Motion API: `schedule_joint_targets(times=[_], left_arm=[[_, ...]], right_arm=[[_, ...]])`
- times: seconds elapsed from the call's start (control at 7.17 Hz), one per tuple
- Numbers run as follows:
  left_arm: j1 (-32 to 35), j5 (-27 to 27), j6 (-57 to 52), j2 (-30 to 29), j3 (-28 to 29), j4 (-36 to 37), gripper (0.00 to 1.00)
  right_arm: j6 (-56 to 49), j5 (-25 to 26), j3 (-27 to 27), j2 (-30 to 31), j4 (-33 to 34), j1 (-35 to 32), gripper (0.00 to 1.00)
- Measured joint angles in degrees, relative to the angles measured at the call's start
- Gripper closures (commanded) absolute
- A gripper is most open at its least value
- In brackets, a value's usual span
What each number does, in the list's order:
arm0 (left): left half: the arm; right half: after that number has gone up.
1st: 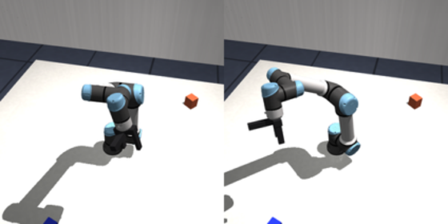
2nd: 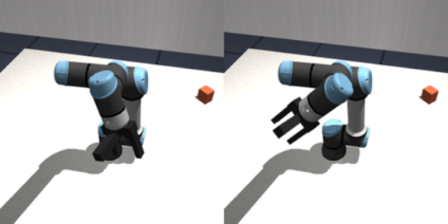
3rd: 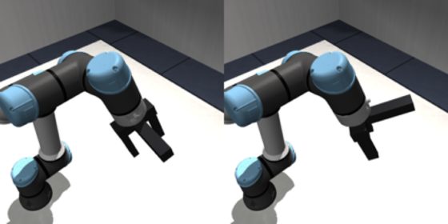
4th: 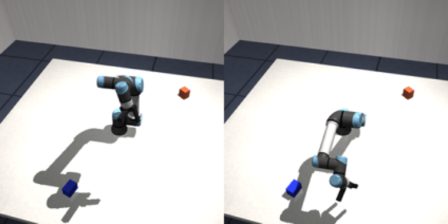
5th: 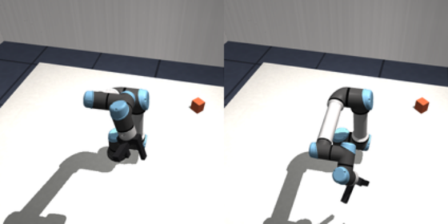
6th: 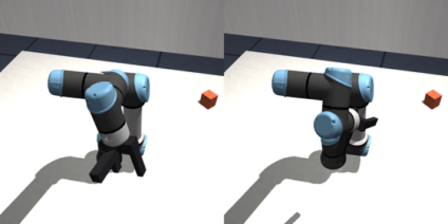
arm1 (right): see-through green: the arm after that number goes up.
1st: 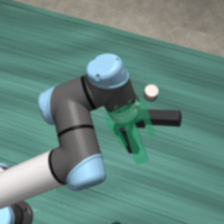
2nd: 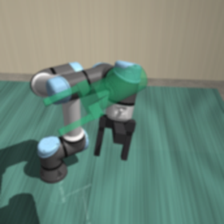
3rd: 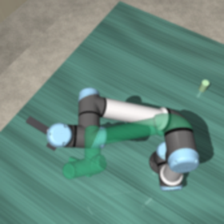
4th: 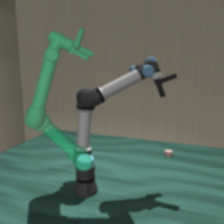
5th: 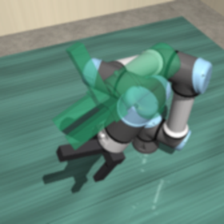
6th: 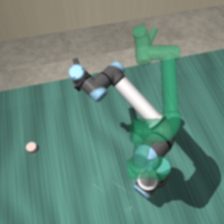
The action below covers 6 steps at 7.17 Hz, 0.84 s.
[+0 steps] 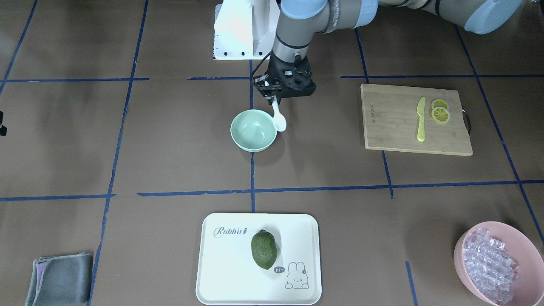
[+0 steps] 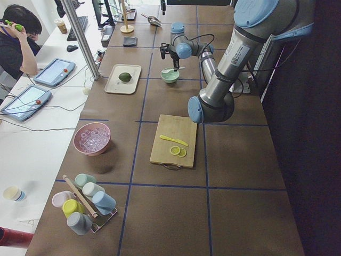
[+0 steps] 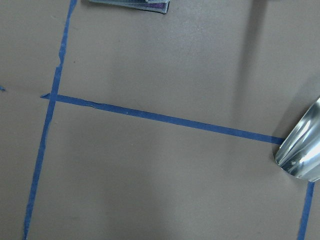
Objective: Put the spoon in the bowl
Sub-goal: 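Lift the white spoon and carry it over the green bowl, then lower the spoon into the bowl and open the left gripper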
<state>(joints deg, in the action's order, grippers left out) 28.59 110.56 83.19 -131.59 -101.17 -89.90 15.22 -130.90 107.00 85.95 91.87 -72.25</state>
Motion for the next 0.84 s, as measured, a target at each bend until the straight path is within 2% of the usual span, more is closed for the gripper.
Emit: schedule_joint_targets(times=[0.14,0.28,0.42,0.84], left_arm=[[-0.59,0.01,0.58,-1.13,2.08,-1.84,0.94],[-0.89,0.01,0.8,-1.77,3.14,-2.55,0.62],[-1.11,0.01,0.88,-2.1,3.56,-2.82,0.01],[-1.56,0.03,0.96,-2.31,3.12,-2.8,0.0]], right_arm=[[-0.01,0.02,-0.02,0.01,-0.02,-0.12,0.0],[-0.01,0.02,-0.04,0.01,-0.02,-0.22,0.0],[0.01,0.03,-0.04,0.01,-0.02,-0.37,0.0],[0.07,-0.03,-0.04,0.01,-0.03,-0.81,0.0]])
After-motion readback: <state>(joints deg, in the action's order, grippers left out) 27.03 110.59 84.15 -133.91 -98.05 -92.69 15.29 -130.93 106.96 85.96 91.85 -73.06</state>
